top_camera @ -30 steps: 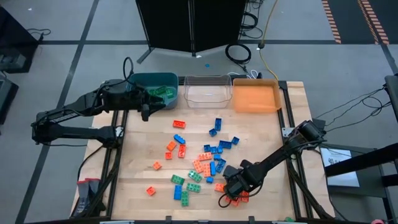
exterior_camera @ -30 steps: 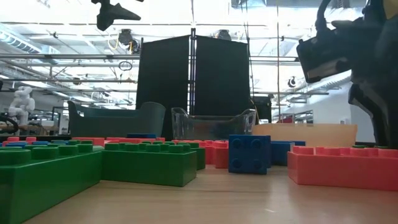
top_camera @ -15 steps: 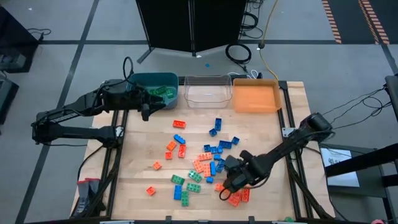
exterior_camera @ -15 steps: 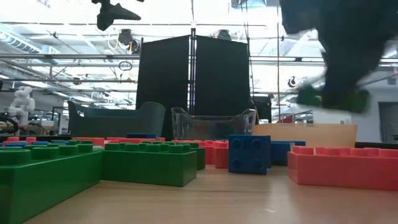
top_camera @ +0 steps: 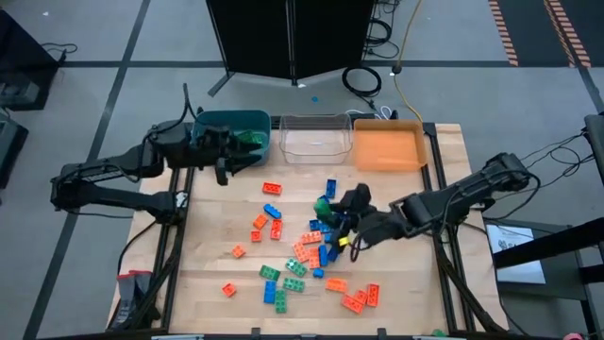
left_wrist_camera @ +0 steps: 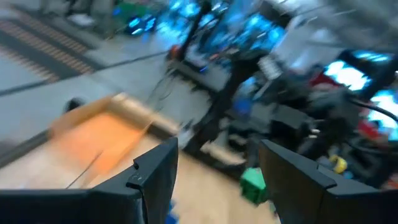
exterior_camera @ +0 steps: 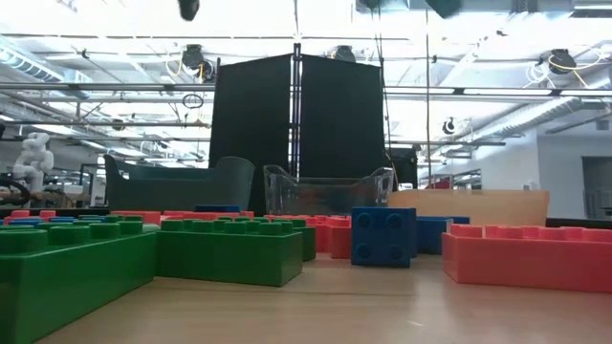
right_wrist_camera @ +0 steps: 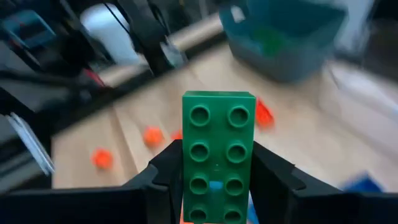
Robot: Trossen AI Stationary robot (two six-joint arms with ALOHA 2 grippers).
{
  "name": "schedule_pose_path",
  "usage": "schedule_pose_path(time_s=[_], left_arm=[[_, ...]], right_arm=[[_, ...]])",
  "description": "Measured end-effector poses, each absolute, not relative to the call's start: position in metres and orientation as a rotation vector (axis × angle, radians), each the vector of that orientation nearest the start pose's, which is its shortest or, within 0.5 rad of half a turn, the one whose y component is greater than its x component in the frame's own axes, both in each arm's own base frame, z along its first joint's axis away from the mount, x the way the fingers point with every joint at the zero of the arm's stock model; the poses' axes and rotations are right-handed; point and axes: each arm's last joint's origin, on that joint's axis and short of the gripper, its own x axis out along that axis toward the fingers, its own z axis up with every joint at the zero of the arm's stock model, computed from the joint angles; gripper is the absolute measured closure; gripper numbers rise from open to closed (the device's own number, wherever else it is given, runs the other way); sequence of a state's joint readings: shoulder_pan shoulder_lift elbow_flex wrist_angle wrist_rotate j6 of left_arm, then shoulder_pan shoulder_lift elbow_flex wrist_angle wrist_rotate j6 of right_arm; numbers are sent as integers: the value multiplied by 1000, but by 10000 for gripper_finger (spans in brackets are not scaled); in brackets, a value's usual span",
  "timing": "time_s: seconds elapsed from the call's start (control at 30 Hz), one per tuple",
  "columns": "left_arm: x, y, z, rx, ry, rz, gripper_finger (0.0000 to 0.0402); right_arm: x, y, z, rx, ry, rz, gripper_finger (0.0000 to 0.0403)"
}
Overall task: Sort blocks
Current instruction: Put the green game piece into the blue bin
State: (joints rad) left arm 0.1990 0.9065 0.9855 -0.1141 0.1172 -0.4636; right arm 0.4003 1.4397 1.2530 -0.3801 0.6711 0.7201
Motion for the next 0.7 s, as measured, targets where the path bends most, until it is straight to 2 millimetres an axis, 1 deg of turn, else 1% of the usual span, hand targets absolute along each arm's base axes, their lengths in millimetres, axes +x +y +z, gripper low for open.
schedule_pose_path(time_s=[0.13, 0.3, 0.47, 0.57, 0.7], left_arm=[[206, 27, 392, -423, -63, 8, 173], [224, 22, 391, -390, -112, -37, 173], [244, 19, 387, -381, -152, -107, 173], [255, 17, 381, -378, -136, -145, 173], [266, 17, 373, -380, -118, -153, 173]], right_arm=[[305, 94, 349, 365, 220, -394, 283], [312, 85, 364, 318, 94, -375, 283], [317, 75, 371, 317, 36, -352, 283], [317, 74, 374, 304, 10, -347, 283], [317, 74, 377, 294, -11, -342, 283]])
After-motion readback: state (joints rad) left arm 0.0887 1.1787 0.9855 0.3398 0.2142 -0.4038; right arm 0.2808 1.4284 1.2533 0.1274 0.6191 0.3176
